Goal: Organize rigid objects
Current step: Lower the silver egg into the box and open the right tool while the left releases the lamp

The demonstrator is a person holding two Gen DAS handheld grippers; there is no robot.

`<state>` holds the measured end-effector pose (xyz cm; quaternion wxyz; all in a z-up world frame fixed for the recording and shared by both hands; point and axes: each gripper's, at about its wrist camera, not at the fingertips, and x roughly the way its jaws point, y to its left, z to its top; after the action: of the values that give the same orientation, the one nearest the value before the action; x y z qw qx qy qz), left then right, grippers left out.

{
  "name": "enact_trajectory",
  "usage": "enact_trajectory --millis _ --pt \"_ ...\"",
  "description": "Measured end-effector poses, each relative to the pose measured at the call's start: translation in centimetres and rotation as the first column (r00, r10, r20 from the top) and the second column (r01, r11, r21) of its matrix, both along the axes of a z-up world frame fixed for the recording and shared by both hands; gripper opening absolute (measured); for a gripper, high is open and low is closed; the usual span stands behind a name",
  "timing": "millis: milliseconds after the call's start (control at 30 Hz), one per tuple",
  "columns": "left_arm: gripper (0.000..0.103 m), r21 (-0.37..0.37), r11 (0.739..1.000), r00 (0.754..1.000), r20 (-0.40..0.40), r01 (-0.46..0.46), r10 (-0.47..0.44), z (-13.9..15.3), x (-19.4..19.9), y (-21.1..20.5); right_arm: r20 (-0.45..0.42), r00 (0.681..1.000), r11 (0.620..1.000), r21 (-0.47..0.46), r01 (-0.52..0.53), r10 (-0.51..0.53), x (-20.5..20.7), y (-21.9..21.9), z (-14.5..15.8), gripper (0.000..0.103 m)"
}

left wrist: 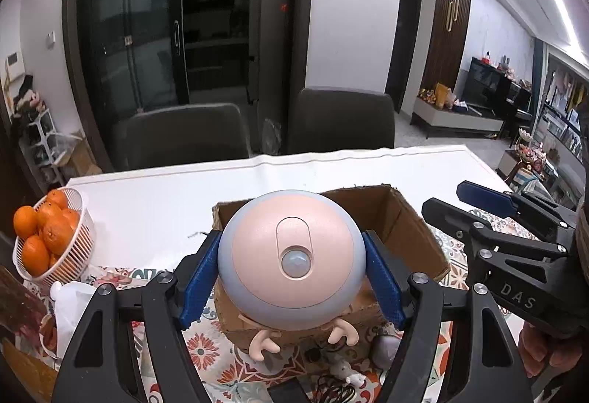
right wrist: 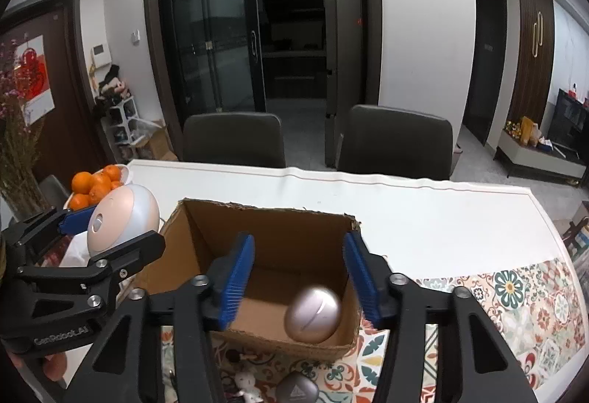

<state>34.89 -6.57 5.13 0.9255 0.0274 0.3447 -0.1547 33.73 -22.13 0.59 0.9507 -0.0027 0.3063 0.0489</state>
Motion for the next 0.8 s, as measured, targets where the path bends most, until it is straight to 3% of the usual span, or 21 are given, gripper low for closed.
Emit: enact_trajectory --millis 333,467,800 --pt "0.074 0.069 0.997 0.990 -0.137 0.025 -0.015 -1.9 3.5 -2.1 -0.066 0.997 0.999 0.015 0.039 -0.038 2.3 -1.3 -1.1 0.051" --pt "0.083 0.093 0.996 0.994 -0.110 0.007 0.003 -1.8 3.0 -2.5 -0.077 0.996 0.999 0.023 0.047 -0.045 2.3 -1.5 -1.4 0.051" --pt "0.086 0.120 0.992 0.999 -0.030 -0.036 0.040 -0.6 0.6 -0.8 -0.075 0.996 0.998 0.045 0.054 -0.050 1.0 -1.4 -1.6 0.052"
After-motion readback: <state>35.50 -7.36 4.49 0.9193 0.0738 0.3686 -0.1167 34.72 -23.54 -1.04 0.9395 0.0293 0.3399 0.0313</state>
